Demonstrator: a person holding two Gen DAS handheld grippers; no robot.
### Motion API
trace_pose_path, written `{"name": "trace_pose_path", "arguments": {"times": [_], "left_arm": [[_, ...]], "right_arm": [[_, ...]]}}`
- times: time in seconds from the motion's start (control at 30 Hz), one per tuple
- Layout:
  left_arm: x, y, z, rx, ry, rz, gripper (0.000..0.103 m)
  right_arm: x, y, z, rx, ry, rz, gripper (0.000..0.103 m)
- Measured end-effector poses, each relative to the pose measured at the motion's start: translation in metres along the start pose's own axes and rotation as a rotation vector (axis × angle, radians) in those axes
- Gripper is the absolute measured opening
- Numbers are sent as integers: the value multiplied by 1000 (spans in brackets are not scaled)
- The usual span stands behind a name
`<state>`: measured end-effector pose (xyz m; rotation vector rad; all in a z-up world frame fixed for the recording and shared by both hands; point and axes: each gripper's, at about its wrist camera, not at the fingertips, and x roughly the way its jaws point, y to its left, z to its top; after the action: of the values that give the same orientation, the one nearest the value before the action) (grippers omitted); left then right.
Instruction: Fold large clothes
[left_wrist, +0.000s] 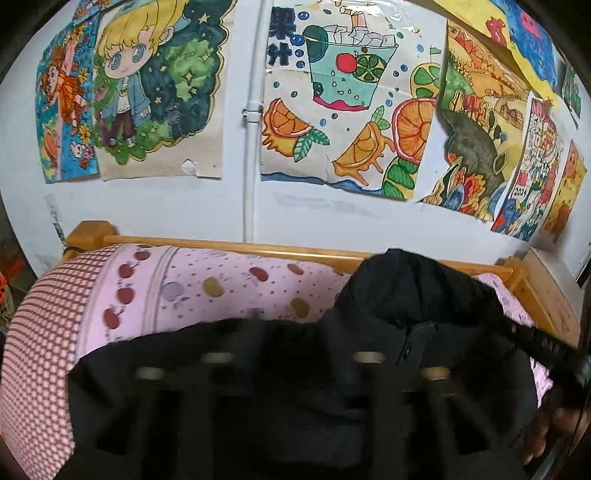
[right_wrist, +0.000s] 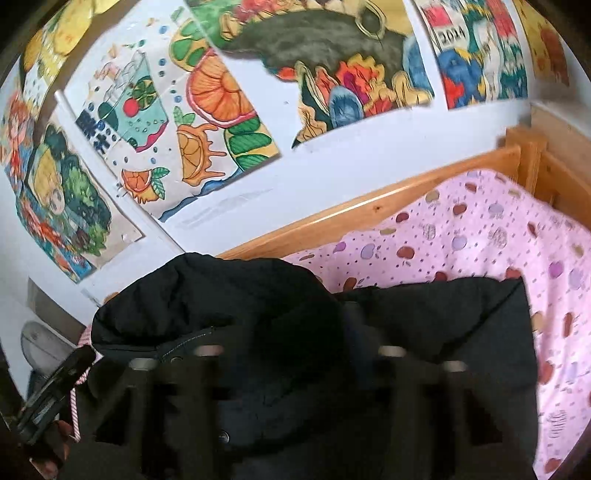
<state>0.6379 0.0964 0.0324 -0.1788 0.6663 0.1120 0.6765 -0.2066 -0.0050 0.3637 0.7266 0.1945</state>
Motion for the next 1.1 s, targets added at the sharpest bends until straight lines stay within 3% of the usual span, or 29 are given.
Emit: {"name": "trace_pose_path", "arguments": {"times": [0.1,0.2,0.37,0.47,0.57,0.67,0.83,0.9,1.0,1.03,1.1], "left_arm": [[-14,2,-2,5,-79,-24,2],[-25,3,-5,69,-82,-20,1],[-33,18,-31,141,0,-42,1],[-29,24,-54,164,92,-38,1],[-10,20,-82,226,194,25,1],[14,19,-93,214,251,77,1],[-18,21,-83,188,144,-41,2],[-44,24,-79,203,96,-65,2],[-70,28,-62,192,32,-86,3],[-75,26,-51,179,12,-93,5],[-74,16,-27,130,-15,-122,22]], "right_arm": [[-14,2,-11,-31,-34,38,10],[-35,4,-24,-126,-40,44,7],[-69,6,-51,-308,-38,27,5],[-75,2,-66,-365,-1,4,5],[-66,-6,-76,-417,34,-40,5],[-43,-15,-81,-394,80,-64,5],[-38,-27,-78,-357,78,-20,5],[-54,-32,-75,-352,79,22,7],[-84,-39,-64,-362,56,8,10],[-95,-40,-53,-349,19,-1,15],[-102,-37,-26,-296,-57,-57,41]]}}
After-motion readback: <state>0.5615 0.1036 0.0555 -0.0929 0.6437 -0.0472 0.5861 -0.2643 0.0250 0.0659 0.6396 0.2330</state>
